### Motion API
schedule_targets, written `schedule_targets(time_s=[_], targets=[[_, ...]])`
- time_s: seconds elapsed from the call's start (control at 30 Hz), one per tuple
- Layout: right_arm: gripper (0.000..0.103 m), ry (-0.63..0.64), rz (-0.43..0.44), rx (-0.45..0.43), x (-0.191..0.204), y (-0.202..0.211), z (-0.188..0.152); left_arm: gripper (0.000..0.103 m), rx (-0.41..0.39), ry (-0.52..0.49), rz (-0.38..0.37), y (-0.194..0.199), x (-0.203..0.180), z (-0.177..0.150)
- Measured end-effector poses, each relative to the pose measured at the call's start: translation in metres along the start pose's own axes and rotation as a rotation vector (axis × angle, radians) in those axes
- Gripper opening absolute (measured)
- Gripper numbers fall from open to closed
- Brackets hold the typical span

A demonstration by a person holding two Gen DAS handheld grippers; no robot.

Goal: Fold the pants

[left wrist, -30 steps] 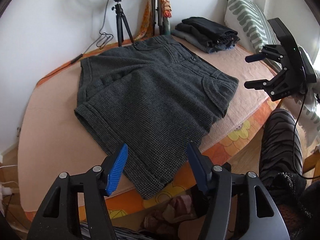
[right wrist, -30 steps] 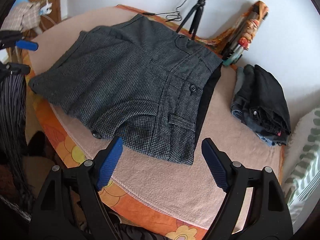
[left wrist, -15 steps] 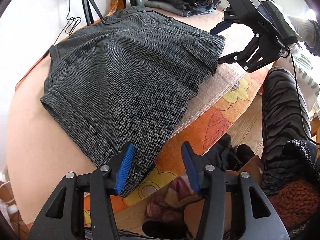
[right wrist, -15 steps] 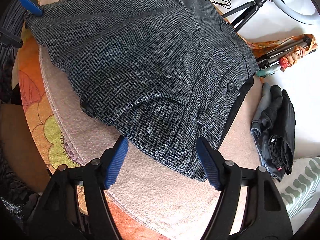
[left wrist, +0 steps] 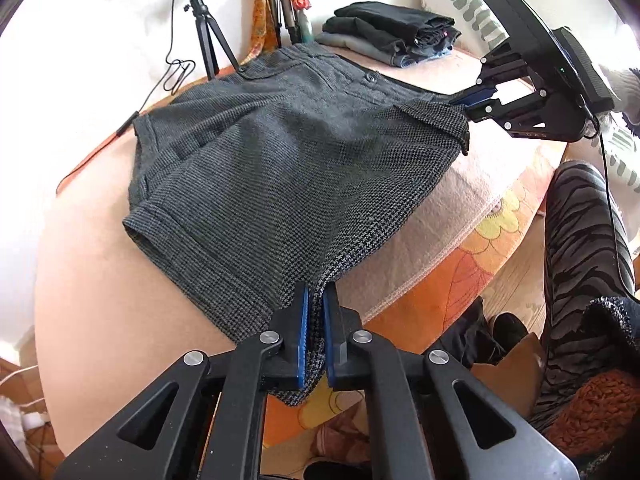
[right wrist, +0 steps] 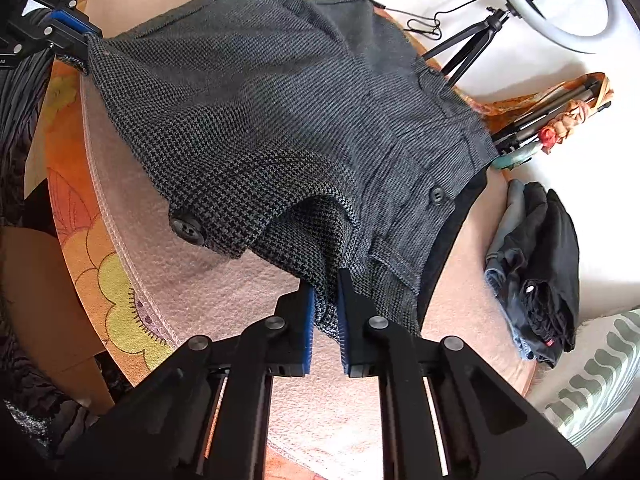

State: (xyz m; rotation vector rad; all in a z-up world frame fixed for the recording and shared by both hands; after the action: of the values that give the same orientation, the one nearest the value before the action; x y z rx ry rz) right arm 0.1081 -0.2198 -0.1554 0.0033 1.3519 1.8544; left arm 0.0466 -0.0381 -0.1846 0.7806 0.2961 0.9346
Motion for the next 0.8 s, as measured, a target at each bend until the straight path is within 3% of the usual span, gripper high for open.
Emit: schedule_targets(time_s=[0.43,0.8], targets=[[0.008,0.009,-0.138,-0.123,-0.053,0.041,0.056,0.003,-0.188,0.038,0.082,0.025,0.062,0.081],[0.005,0.012,-0.201,-0.136,-0.126,0.002,0.122,0.002,-0.22,0.048,0.137,-0.016,0.148,0.157]])
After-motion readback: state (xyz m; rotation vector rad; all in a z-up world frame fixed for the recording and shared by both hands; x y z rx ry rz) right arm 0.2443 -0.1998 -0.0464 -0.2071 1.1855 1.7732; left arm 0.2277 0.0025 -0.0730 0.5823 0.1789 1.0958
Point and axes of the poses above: each gripper's, at about its wrist camera, not at the fingertips, and y roughly against the way its jaws point, x to its left, z to its top, the point moved 1 cm from there along -y, roughly the way its jaws point, and after that the axes turned 10 degrees about -x, right-handed, at the moved point
